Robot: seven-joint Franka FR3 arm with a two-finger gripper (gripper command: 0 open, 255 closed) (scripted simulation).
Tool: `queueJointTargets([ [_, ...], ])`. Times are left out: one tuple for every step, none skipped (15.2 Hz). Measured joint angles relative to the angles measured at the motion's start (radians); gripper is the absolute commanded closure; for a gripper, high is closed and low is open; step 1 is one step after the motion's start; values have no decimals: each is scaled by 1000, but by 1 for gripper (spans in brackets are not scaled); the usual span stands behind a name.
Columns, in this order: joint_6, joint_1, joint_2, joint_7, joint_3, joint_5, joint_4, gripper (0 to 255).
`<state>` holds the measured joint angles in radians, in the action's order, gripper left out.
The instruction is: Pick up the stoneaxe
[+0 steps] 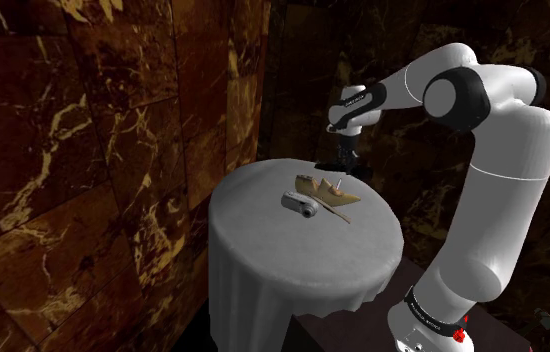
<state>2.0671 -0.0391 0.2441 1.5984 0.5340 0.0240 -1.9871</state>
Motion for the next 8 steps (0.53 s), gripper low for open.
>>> queueJointTargets([
  [-12,-1,-6,-1,1,3,7,255],
  [-22,-3,-14,-3,2,7,10,255],
  [-34,-5,-23,-5,3,11,14,255],
  [-47,-6,-30,-7,4,15,21,255],
  [-63,-6,-32,-5,5,16,36,255],
  [-75,-7,-38,-6,6,19,41,255],
  [-88,-7,-45,-6,7,23,48,255],
  [-94,-8,-50,-6,8,25,50,255],
])
